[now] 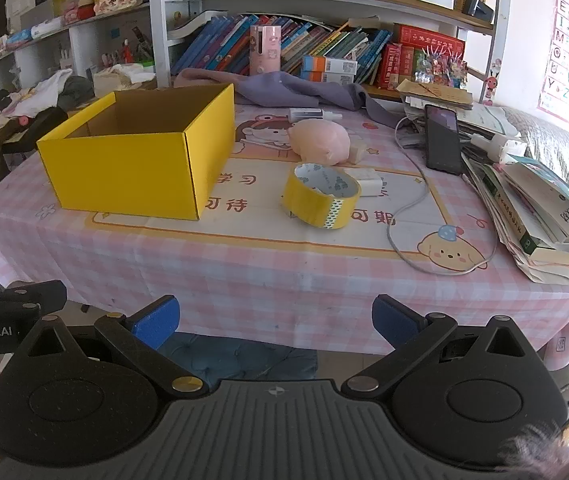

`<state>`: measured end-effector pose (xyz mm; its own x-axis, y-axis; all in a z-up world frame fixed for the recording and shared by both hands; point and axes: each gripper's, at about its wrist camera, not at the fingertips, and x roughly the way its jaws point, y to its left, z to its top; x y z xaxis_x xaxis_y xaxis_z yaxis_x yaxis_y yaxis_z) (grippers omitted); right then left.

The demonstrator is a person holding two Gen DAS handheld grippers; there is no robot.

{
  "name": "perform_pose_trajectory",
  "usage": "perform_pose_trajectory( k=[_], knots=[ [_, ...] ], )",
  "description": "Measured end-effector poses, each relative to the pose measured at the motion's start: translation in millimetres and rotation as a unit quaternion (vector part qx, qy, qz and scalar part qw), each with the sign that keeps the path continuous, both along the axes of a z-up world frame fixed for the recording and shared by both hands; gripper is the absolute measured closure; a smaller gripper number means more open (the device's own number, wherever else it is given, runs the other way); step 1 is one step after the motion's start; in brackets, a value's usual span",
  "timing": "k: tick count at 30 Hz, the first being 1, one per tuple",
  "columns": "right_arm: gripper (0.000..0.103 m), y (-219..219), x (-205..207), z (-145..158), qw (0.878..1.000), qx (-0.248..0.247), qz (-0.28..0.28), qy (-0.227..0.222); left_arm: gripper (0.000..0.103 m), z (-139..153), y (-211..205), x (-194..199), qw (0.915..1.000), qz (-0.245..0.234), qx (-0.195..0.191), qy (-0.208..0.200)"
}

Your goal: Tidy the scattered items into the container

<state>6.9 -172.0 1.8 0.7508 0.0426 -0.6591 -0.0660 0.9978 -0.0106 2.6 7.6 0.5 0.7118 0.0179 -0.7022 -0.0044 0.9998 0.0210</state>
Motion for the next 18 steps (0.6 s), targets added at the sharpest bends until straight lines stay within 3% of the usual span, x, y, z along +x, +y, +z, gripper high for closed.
perform_pose_trajectory(
  k=[18],
  knots=[
    [0.0,2.8,0.3,-0.8,1.0,0.001,0.006,0.002,0.0,4.0,-1.1,-1.9,0.9997,-0.011,0.005,-0.021]
  ],
)
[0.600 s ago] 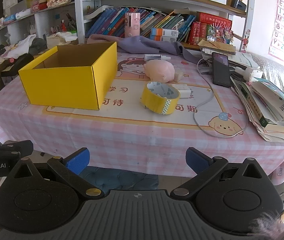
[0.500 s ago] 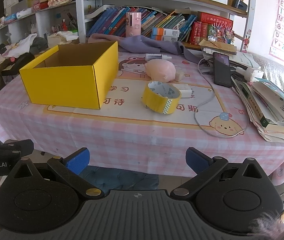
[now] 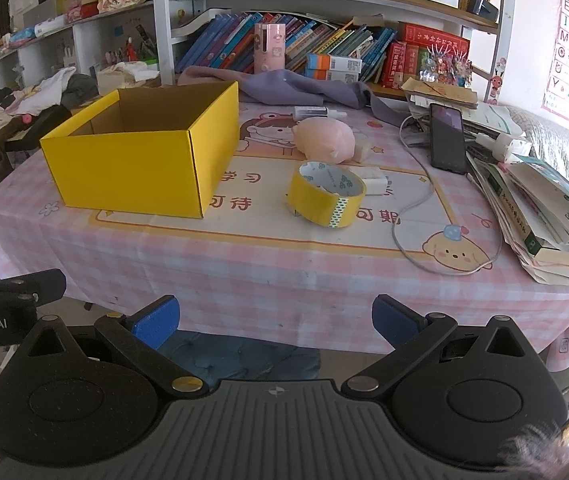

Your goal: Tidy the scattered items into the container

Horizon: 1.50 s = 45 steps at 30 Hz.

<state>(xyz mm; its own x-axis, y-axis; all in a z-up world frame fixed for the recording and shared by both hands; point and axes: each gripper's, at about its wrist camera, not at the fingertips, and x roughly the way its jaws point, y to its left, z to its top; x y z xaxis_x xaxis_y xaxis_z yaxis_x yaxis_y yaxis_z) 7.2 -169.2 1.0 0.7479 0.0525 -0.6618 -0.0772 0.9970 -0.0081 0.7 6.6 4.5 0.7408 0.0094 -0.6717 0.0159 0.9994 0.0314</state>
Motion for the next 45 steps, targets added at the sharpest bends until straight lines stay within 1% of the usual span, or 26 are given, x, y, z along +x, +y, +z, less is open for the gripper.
perform_pose_trajectory(
  k=[4,7,12,20,45],
  knots=[
    [0.0,2,1,-1,1.0,0.0,0.003,-0.001,0.0,1,-1,0,1.0,0.0,-0.001,-0.003],
    [0.0,2,2,0,1.0,0.0,0.004,-0.001,0.0,1,-1,-1,0.9999,-0.01,-0.003,-0.005],
    [0.0,4,3,1,1.0,-0.001,0.006,-0.002,0.0,3,-1,-2,0.9998,-0.015,0.001,-0.01],
    [0.0,4,3,1,1.0,-0.002,0.006,-0.002,0.0,3,0,-3,0.9998,-0.015,0.005,-0.013],
    [0.0,10,6,3,1.0,-0.005,0.007,-0.004,0.0,0,15,4,0.9999,-0.012,-0.005,-0.007]
  ],
)
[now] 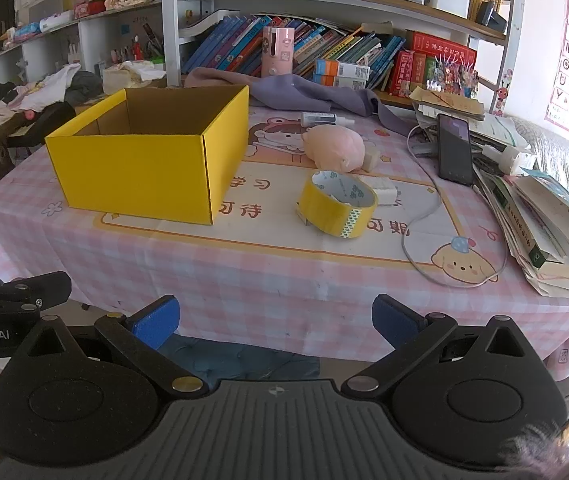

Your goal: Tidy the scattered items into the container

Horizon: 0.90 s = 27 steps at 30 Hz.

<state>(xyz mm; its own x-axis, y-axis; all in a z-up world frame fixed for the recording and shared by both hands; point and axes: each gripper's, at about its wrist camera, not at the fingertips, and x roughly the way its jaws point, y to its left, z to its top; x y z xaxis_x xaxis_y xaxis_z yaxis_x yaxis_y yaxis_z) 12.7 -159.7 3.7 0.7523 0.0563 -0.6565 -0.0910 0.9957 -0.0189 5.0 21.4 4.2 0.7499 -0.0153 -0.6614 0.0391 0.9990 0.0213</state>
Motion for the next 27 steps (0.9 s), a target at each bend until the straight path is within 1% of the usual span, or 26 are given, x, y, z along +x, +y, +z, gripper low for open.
perform_pose_trajectory(
  k=[5,21,27],
  knots=[
    [0.0,4,2,2,1.0,-0.004,0.001,0.001,0.0,-1,3,1,1.0,0.002,-0.005,-0.001],
    [0.0,12,6,1,1.0,-0.01,0.007,0.001,0.0,-2,8,1,0.9999,0.012,-0.003,-0.005],
    [0.0,14,7,2,1.0,-0.013,0.009,0.004,0.0,-3,9,2,0.9999,0.015,-0.006,0.0]
  ],
)
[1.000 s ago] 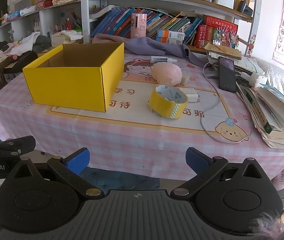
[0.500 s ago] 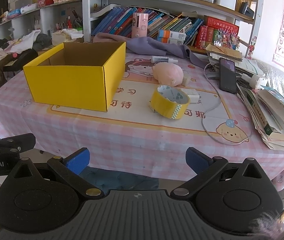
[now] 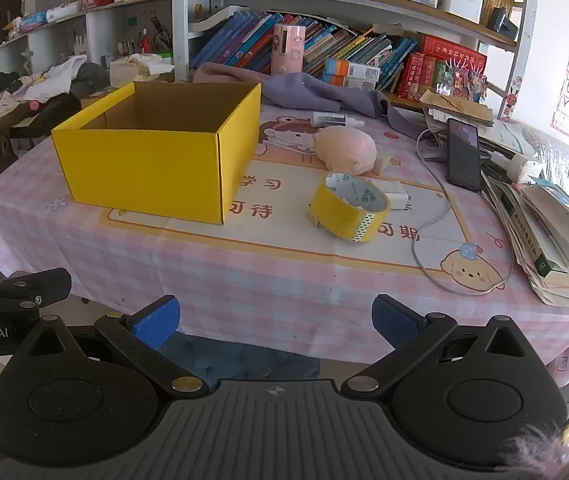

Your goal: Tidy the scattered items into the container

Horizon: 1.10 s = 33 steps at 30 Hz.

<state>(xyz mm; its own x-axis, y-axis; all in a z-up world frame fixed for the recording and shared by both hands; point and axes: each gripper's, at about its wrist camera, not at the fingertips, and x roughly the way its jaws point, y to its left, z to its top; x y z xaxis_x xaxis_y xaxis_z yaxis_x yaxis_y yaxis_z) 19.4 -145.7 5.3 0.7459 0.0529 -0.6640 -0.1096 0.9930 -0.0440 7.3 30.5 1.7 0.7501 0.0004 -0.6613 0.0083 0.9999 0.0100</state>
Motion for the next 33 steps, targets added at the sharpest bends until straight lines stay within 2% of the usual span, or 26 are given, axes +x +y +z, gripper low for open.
perform_pose_trajectory(
  k=[5,21,33],
  knots=[
    [0.0,1,0,0,1.0,-0.003,0.001,0.0,0.0,-1,2,2,0.9997,0.024,-0.002,0.005],
    [0.003,-5,16,3,1.0,0.021,0.009,-0.016,0.0,-2,0,17,0.9998,0.018,0.008,0.006],
    [0.02,-25,39,-1,0.999,0.038,0.001,-0.007,0.0,-9,-29,45,0.9992,-0.035,0.013,0.014]
  ],
)
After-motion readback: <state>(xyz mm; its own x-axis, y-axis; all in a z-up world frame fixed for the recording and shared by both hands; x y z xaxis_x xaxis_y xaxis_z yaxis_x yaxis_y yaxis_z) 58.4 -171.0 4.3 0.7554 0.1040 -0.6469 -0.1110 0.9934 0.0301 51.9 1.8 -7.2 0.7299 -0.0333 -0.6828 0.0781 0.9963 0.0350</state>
